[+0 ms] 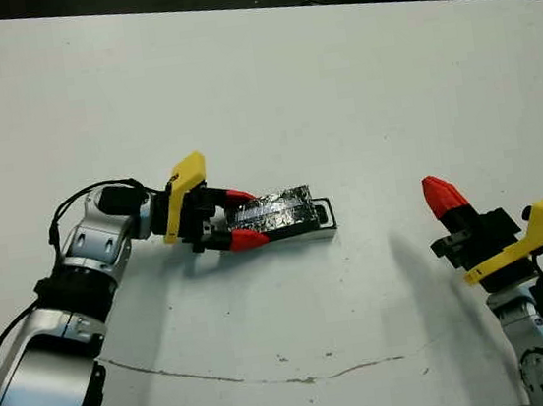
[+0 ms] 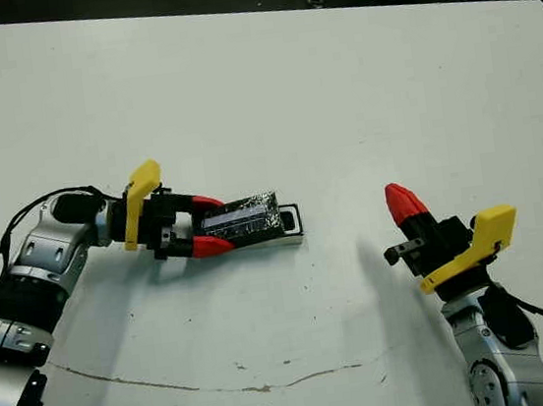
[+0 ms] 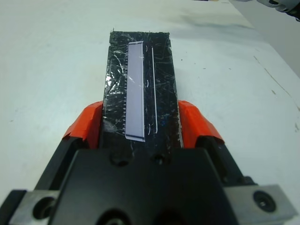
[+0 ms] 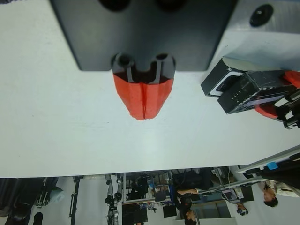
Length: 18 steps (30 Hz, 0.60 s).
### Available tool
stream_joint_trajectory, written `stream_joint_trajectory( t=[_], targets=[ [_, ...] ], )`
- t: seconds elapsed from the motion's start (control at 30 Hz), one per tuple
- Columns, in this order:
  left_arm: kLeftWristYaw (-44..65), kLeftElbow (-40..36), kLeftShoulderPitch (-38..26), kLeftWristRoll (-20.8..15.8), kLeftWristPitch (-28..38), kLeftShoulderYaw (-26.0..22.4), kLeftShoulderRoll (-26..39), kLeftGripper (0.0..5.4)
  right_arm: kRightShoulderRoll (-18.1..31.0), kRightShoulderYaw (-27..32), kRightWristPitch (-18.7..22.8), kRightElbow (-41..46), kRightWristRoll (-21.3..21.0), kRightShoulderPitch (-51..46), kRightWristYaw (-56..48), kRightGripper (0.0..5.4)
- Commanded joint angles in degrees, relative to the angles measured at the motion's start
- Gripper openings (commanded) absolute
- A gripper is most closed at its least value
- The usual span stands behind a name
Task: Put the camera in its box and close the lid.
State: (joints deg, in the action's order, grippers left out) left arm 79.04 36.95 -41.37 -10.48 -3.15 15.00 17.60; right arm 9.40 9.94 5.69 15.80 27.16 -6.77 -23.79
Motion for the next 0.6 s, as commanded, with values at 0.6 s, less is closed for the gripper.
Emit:
stream_joint_trajectory(
  t=[0.6],
  targets=[
    [3.7,16.7,-5.3,3.2,4.1,3.6,-13.2,3.18,0.9,0.4,1.2,0.1,0.4,-0.6,0.1,0.00]
  ],
)
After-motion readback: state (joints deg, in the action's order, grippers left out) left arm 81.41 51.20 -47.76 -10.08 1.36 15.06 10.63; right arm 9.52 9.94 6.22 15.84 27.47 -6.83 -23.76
